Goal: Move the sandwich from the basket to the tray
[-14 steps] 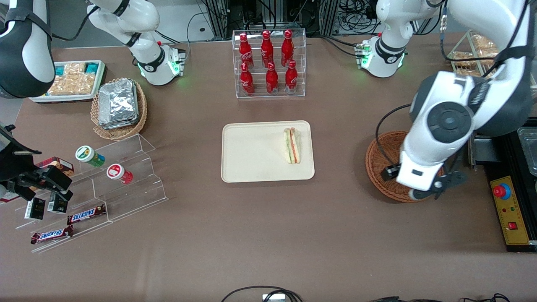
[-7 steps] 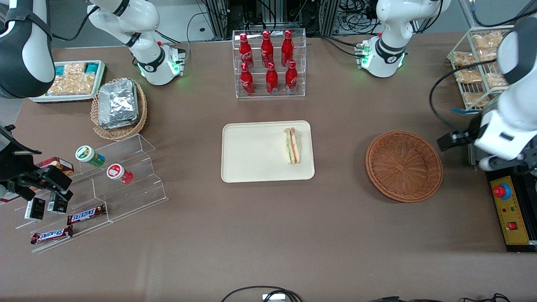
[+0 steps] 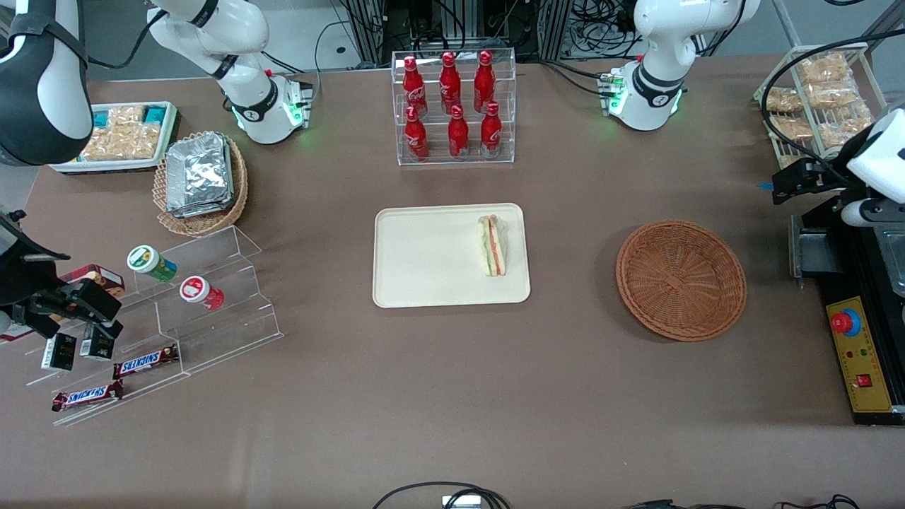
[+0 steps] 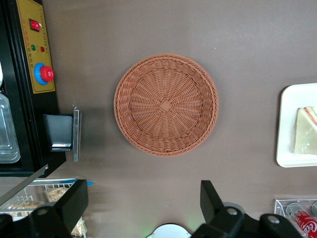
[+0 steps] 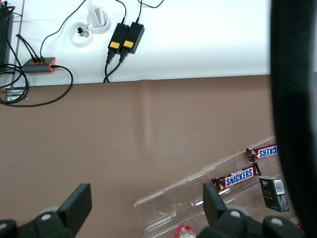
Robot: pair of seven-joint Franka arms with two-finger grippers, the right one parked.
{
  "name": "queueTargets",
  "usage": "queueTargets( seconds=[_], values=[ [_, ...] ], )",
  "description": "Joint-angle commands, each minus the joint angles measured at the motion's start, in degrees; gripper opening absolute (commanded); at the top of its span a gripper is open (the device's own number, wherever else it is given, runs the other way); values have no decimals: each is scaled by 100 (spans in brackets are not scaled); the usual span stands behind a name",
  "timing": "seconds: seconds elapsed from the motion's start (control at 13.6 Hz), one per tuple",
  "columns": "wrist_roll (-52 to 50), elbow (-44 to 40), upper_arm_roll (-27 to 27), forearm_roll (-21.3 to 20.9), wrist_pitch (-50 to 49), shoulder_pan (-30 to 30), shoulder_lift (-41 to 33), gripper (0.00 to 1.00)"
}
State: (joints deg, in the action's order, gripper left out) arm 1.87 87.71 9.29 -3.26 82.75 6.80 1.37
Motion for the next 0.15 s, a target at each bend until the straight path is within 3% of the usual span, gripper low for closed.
queueTargets(
  seconds=[0.0, 0.07],
  values=[
    [138, 80, -76, 80, -22, -143, -58, 100],
    [129, 80, -76, 71, -5, -152, -40, 100]
  ],
)
